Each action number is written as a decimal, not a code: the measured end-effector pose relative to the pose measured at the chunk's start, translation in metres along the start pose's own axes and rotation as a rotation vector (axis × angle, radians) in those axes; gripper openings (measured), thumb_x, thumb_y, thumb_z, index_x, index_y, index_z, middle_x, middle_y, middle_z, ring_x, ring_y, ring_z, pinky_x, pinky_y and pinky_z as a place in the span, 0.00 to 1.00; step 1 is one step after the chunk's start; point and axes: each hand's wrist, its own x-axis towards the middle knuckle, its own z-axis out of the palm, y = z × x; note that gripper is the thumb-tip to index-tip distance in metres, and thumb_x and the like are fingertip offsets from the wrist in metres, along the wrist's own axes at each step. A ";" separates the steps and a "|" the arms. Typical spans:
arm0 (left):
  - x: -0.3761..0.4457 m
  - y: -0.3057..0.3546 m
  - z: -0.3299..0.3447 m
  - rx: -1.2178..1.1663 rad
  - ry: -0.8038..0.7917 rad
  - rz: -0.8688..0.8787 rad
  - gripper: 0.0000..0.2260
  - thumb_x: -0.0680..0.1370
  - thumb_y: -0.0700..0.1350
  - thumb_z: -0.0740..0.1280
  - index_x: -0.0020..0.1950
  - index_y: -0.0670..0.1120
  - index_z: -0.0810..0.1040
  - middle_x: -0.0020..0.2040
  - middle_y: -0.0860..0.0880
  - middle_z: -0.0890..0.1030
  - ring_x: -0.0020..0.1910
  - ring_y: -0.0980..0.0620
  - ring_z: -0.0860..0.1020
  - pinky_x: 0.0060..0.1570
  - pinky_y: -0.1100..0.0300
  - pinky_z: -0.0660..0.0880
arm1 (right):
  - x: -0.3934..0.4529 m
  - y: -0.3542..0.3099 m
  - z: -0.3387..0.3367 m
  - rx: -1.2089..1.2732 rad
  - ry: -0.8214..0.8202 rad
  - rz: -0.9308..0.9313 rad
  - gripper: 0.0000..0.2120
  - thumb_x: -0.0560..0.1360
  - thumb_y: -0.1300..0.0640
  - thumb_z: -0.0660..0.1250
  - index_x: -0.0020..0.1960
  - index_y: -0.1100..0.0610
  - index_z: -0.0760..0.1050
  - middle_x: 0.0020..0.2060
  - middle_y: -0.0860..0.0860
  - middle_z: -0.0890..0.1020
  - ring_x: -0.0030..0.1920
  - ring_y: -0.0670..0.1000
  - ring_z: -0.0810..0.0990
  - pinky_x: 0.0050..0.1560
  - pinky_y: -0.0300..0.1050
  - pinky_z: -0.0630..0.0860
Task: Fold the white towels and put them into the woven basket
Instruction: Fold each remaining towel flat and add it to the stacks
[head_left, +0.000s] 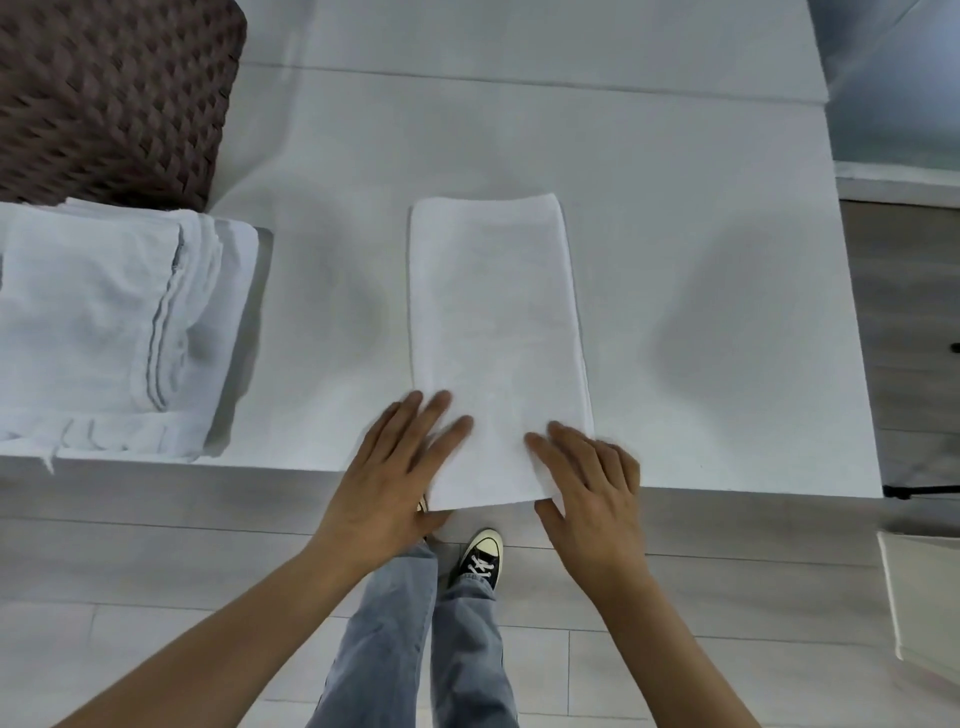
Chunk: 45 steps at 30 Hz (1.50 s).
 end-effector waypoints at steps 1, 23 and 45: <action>0.000 -0.001 -0.001 -0.010 -0.001 -0.016 0.50 0.61 0.48 0.83 0.79 0.48 0.64 0.82 0.46 0.57 0.80 0.41 0.55 0.74 0.42 0.62 | -0.002 -0.002 -0.003 0.015 0.012 -0.005 0.29 0.66 0.61 0.74 0.67 0.52 0.79 0.66 0.49 0.79 0.64 0.55 0.77 0.68 0.54 0.66; 0.041 0.021 -0.064 -0.792 0.289 -0.566 0.16 0.81 0.65 0.52 0.50 0.54 0.67 0.31 0.51 0.71 0.28 0.54 0.68 0.29 0.55 0.65 | 0.064 -0.019 -0.060 0.761 -0.114 0.489 0.04 0.83 0.51 0.63 0.50 0.47 0.74 0.37 0.45 0.79 0.35 0.45 0.74 0.35 0.37 0.71; 0.073 0.018 -0.038 -0.403 0.285 -0.732 0.16 0.81 0.50 0.66 0.66 0.46 0.72 0.63 0.46 0.72 0.54 0.44 0.76 0.42 0.54 0.68 | 0.107 -0.015 -0.018 0.335 0.166 0.773 0.17 0.78 0.42 0.68 0.57 0.53 0.72 0.49 0.50 0.77 0.46 0.53 0.76 0.44 0.46 0.71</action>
